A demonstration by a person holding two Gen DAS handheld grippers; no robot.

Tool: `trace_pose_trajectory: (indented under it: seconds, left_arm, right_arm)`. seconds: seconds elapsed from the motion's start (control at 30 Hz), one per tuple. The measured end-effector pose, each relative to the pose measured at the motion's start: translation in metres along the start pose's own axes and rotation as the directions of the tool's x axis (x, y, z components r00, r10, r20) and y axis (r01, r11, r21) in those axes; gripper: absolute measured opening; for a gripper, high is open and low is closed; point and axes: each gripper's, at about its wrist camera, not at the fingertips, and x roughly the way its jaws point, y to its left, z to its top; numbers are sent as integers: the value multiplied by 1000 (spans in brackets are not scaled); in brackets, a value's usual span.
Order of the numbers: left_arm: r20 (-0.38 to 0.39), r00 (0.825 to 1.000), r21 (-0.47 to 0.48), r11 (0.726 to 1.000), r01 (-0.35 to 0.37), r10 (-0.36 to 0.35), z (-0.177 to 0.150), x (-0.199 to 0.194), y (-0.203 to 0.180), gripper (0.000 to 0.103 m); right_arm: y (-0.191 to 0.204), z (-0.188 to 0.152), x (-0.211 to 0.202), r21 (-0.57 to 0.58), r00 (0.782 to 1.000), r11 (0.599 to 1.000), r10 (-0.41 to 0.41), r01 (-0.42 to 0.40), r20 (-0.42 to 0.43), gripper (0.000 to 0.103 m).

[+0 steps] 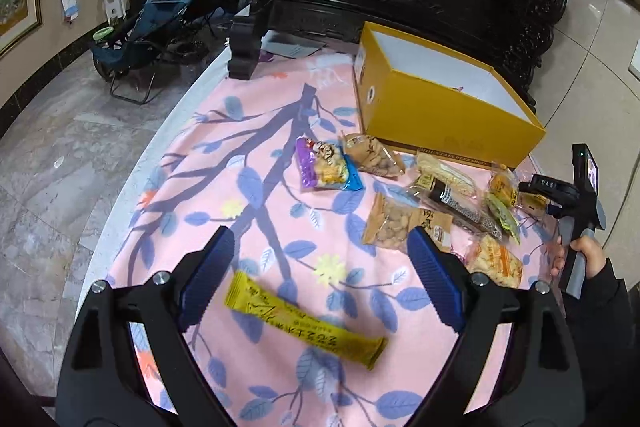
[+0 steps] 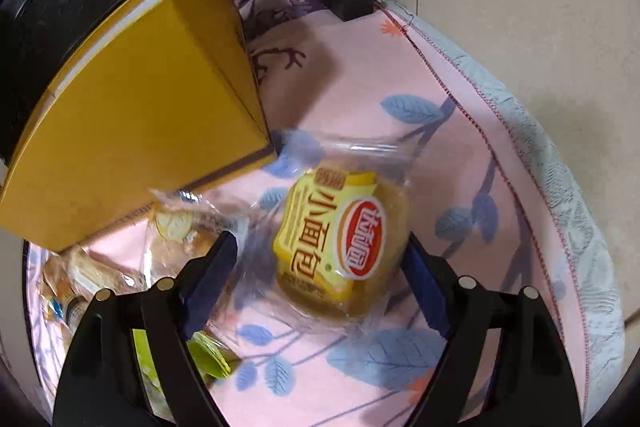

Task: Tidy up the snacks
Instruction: 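Grasp the yellow rice bar with the left tool while the right tool grasps the bread bun bag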

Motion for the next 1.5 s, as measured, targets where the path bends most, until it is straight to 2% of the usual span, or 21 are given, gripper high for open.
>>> trace_pose_trajectory:
  seconds: [0.03,0.1,0.13,0.23,0.37,0.53,0.6,0.8,0.97,1.0,1.03,1.13,1.27,1.33,1.5]
  left_arm:
    - [-2,1000,-2,1000,-2,2,-1,0,1,90]
    - [-9,1000,-2,1000,-3,3,-1,0,1,90]
    - [-10,1000,-2,1000,-3,3,-1,0,1,90]
    - [-11,1000,6,1000,-9,10,-1,-1,0,90]
    - [-19,1000,25,999,-24,24,-3,-4,4,90]
    - [-123,992,43,999,-7,12,-23,1,12,90]
    - [-171,985,-5,1000,-21,19,-36,5,15,90]
    - [-213,977,-200,978,-56,13,-61,30,21,90]
    - [-261,964,-227,967,-114,52,-65,63,13,89]
    - [-238,968,-210,969,-134,82,-64,64,9,89]
    - [-242,966,-198,969,-144,94,-64,68,6,87]
    - [-214,964,-157,969,-191,156,-61,70,1,49]
    - [-196,967,-144,971,-192,162,-60,70,4,23]
    - [-196,969,-145,973,-177,147,-62,67,5,20]
    - [-210,974,-103,989,-109,85,-69,61,-14,20]
  right_arm:
    - [1,2,2,0,1000,1000,-11,11,8,82]
    - [9,7,8,-38,997,996,-77,78,32,71]
    - [14,4,8,-83,992,990,-111,115,57,58]
    - [17,1,2,-117,992,986,-115,121,58,54]
    - [9,-14,-24,-141,998,989,-46,51,35,53]
    - [7,-57,-73,-210,998,978,34,-23,45,53]
    - [7,-69,-81,-224,998,973,57,-47,38,53]
    - [10,-88,-85,-232,992,965,127,-123,-1,53]
    - [12,-91,-82,-232,989,961,149,-149,-18,53]
    - [11,-92,-82,-233,988,960,152,-152,-20,53]
    - [11,-95,-84,-238,988,959,153,-153,-21,53]
    - [12,-102,-84,-253,987,955,155,-157,-27,53]
    - [15,-109,-88,-266,985,949,167,-170,-35,53]
    - [18,-112,-91,-269,984,946,177,-179,-35,53]
    - [26,-117,-103,-292,981,938,192,-188,-14,53]
